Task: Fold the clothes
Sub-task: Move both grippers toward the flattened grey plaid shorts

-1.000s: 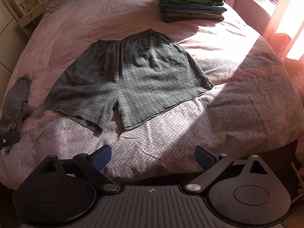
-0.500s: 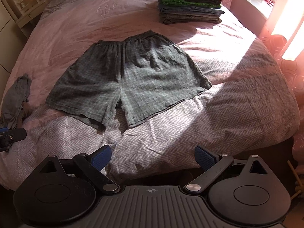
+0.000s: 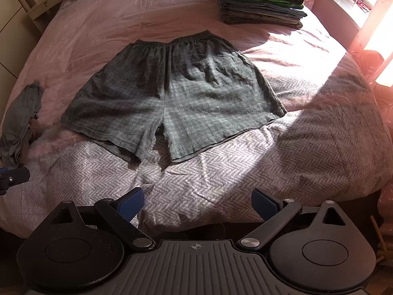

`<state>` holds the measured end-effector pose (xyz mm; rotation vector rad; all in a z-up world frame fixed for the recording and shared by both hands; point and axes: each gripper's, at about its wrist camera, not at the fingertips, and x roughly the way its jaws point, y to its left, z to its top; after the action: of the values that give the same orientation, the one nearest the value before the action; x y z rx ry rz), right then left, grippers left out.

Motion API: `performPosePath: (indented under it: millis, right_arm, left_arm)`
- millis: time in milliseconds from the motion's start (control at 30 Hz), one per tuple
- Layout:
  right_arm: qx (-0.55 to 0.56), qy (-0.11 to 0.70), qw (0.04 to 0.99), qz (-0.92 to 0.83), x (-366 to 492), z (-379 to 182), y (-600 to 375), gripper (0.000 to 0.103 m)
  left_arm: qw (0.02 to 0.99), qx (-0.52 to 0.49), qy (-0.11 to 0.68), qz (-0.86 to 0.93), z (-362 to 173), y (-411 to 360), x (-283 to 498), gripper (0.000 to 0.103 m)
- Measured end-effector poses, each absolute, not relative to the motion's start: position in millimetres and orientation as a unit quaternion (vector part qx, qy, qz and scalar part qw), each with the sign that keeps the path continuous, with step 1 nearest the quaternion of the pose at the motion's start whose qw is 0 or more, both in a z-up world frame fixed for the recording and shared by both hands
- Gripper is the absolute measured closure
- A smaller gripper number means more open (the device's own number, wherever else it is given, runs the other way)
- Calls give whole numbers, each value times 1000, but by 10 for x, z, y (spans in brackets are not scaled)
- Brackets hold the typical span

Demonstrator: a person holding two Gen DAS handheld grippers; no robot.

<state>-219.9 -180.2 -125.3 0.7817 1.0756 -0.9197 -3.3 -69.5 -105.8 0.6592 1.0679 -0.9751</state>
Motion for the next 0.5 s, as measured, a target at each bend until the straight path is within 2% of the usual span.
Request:
performPosePath:
  millis: [500]
  right_arm:
    - [378,485,688,-386,-2506,-1643,-2301,7]
  left_arm:
    - [727,275,486,-400,-1250,-879,179,39]
